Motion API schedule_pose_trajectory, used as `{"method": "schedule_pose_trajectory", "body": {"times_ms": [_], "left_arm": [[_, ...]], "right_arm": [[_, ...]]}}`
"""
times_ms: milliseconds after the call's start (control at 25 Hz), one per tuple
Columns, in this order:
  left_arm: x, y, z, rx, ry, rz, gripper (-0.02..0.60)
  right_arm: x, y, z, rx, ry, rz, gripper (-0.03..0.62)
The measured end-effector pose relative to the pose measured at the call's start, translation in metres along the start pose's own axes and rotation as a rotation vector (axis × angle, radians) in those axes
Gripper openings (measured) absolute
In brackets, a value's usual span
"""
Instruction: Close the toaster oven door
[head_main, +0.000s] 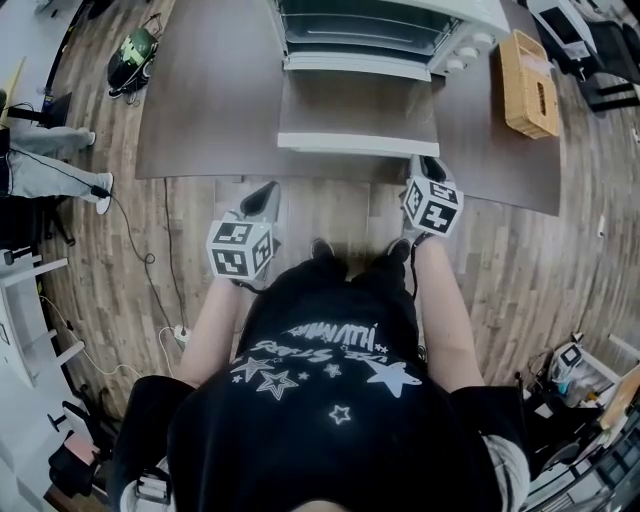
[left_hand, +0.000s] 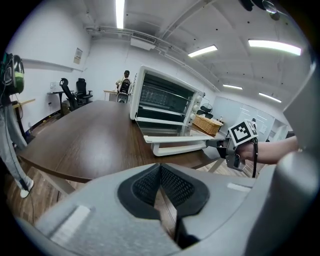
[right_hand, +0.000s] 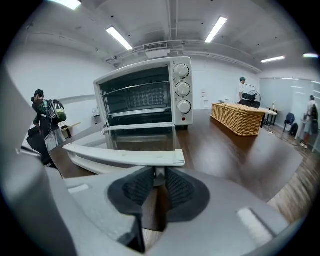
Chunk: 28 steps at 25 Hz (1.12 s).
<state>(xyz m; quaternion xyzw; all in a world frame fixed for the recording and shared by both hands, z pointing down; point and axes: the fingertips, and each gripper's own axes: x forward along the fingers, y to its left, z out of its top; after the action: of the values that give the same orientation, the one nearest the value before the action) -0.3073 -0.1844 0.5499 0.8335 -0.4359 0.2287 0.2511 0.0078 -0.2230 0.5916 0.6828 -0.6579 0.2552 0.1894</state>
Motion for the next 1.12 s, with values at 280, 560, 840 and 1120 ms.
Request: {"method": "schedule_pose_trajectory", "body": {"times_ms": [280, 560, 840, 1120], "left_arm": [[-0.007, -0.001, 0.010, -0.016, -0.032, 0.006, 0.011], [-0.009, -0.006, 0.026, -0.016, -0.069, 0.037, 0.011], [-0.006, -0.014, 0.044, -0.024, -0.107, 0.039, 0.011], [0.002, -0.015, 0.068, -0.016, -0.144, 0.046, 0.011]], "right_arm": [[-0.014, 0.003, 0.024, 0.000, -0.028, 0.020, 0.077], [-0.025, 0.001, 0.049, 0.003, -0.049, 0.046, 0.077], [-0.033, 0.003, 0.072, 0.002, -0.072, 0.101, 0.077], [-0.036, 0.005, 0.092, -0.017, -0.098, 0.128, 0.078]]}}
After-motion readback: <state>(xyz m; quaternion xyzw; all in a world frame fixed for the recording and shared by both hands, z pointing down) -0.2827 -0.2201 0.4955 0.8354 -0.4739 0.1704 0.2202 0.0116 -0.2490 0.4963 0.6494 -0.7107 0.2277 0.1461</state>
